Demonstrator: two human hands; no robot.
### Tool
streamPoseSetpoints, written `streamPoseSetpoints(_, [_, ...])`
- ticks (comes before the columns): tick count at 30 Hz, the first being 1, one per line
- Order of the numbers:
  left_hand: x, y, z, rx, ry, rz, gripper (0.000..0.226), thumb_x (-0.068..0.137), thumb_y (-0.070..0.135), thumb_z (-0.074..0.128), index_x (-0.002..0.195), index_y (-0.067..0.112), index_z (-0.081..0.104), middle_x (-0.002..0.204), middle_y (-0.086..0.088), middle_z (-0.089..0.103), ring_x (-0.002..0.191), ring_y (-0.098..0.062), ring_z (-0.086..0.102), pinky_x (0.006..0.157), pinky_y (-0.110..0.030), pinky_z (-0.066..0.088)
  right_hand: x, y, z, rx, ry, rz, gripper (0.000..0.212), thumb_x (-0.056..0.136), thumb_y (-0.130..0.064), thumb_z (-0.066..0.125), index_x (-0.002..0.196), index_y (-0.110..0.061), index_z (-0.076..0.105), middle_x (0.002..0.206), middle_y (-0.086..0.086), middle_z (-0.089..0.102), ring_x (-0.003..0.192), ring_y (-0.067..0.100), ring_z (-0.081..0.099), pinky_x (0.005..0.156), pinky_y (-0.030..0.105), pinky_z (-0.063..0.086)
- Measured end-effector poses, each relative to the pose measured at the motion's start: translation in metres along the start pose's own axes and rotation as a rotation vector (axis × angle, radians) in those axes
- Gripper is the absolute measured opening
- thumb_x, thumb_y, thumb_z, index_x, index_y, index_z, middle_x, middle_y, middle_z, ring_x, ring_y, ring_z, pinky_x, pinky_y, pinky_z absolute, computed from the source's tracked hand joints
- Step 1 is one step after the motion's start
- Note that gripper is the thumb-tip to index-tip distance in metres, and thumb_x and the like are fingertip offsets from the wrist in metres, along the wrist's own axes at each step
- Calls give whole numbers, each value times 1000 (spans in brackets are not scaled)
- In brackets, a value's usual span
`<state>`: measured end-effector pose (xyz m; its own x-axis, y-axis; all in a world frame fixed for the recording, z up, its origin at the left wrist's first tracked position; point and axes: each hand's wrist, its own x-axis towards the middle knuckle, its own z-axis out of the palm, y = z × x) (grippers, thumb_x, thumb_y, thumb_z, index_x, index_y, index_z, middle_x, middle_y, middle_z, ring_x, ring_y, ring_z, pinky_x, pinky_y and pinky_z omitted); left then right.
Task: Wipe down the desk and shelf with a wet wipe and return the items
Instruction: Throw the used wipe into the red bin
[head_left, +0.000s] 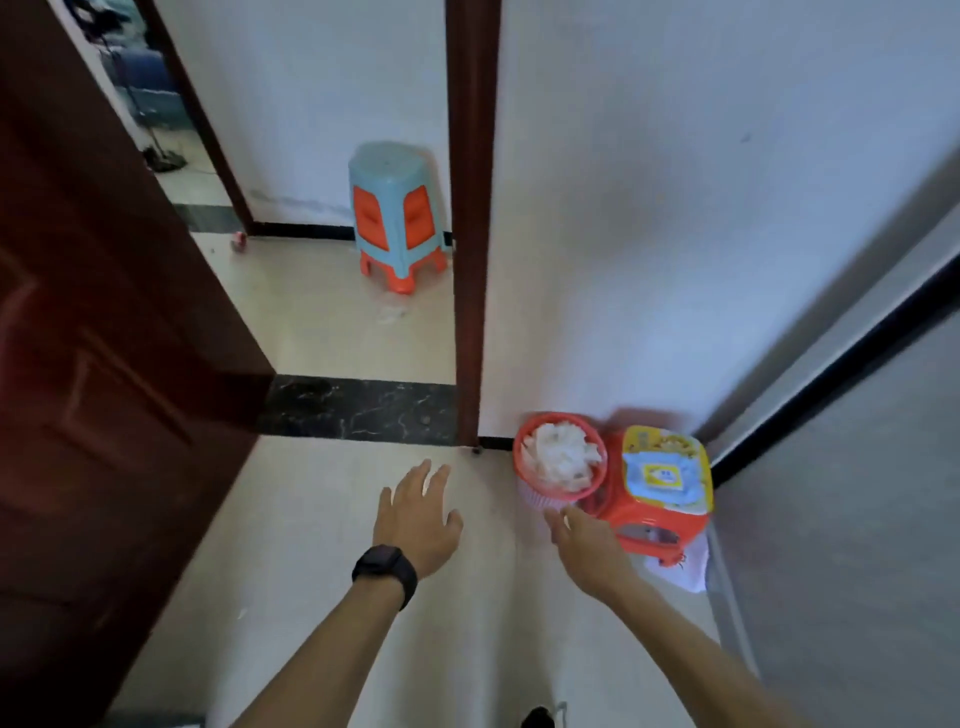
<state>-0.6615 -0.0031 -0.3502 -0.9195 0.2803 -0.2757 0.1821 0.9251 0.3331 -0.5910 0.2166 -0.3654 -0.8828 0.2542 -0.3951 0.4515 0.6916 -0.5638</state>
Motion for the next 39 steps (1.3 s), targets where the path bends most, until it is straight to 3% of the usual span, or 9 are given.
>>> streamPoseSetpoints(6, [75, 104, 33, 55, -136, 127, 66, 95, 38, 44, 154, 26, 19, 162, -2, 19, 149, -20, 17, 121, -48, 13, 49, 58, -63, -144, 52, 43, 61, 102, -54, 31, 51, -21, 37, 57, -2, 52, 68, 25, 56, 64, 35, 40])
streamPoseSetpoints(14, [189, 137, 46, 94, -259, 167, 70, 94, 33, 46, 155, 24, 14, 162, -2, 19, 149, -19, 14, 121, -52, 11, 168, 78, -87, -406, 142, 95, 66, 88, -75, 32, 70, -20, 64, 76, 1, 70, 78, 22, 65, 61, 30, 39])
streamPoseSetpoints(20, [291, 138, 33, 129, -312, 186, 70, 93, 34, 46, 155, 22, 14, 162, -2, 18, 149, -21, 12, 120, -52, 10, 274, 65, -98, -400, 61, 56, 33, 81, -38, 49, 97, -18, 70, 104, 7, 58, 105, 32, 48, 90, 40, 44])
streamPoseSetpoints(24, [354, 139, 29, 254, -317, 215, 74, 96, 42, 41, 156, 23, 3, 165, -6, -7, 152, -25, -5, 121, -53, 2, 334, 63, -99, -372, 9, 106, 42, 76, -18, 55, 117, -23, 63, 122, 1, 53, 114, 27, 41, 97, 36, 40])
streamPoseSetpoints(27, [396, 140, 31, 302, -153, 267, 78, 95, 47, 38, 157, 28, -6, 158, -4, -33, 149, -27, -21, 118, -57, -7, 369, 67, -96, -328, 24, 44, 48, 77, -3, 55, 123, -16, 61, 129, 3, 53, 120, 30, 42, 102, 32, 34])
streamPoseSetpoints(29, [421, 141, 29, 272, 65, 327, 81, 89, 46, 42, 157, 29, 1, 161, -4, -27, 150, -28, -18, 117, -61, -8, 390, 77, -91, -273, 7, 30, 50, 79, -1, 54, 127, -12, 59, 136, 7, 52, 125, 33, 42, 104, 35, 34])
streamPoseSetpoints(33, [461, 152, 10, 294, 390, 385, 83, 88, 44, 49, 157, 30, 6, 163, -9, -14, 150, -33, -12, 116, -63, -5, 421, 99, -78, -320, -210, 90, 68, 92, -35, 49, 154, -29, 23, 166, 2, 6, 152, 33, -1, 119, 58, 16])
streamPoseSetpoints(36, [491, 159, -4, 287, 421, 289, 84, 89, 50, 47, 157, 30, 2, 162, -6, -15, 150, -34, -9, 116, -64, -2, 430, 110, -78, -320, -317, 175, 71, 92, -37, 49, 154, -42, 13, 166, -7, -7, 151, 32, -14, 113, 73, 11])
streamPoseSetpoints(39, [505, 162, -7, 291, 381, 208, 85, 91, 54, 43, 157, 27, -3, 160, -5, -18, 150, -35, -7, 116, -66, 2, 429, 114, -93, -379, -367, 155, 67, 92, -33, 50, 152, -43, 23, 167, -5, -5, 151, 29, -16, 113, 71, 7])
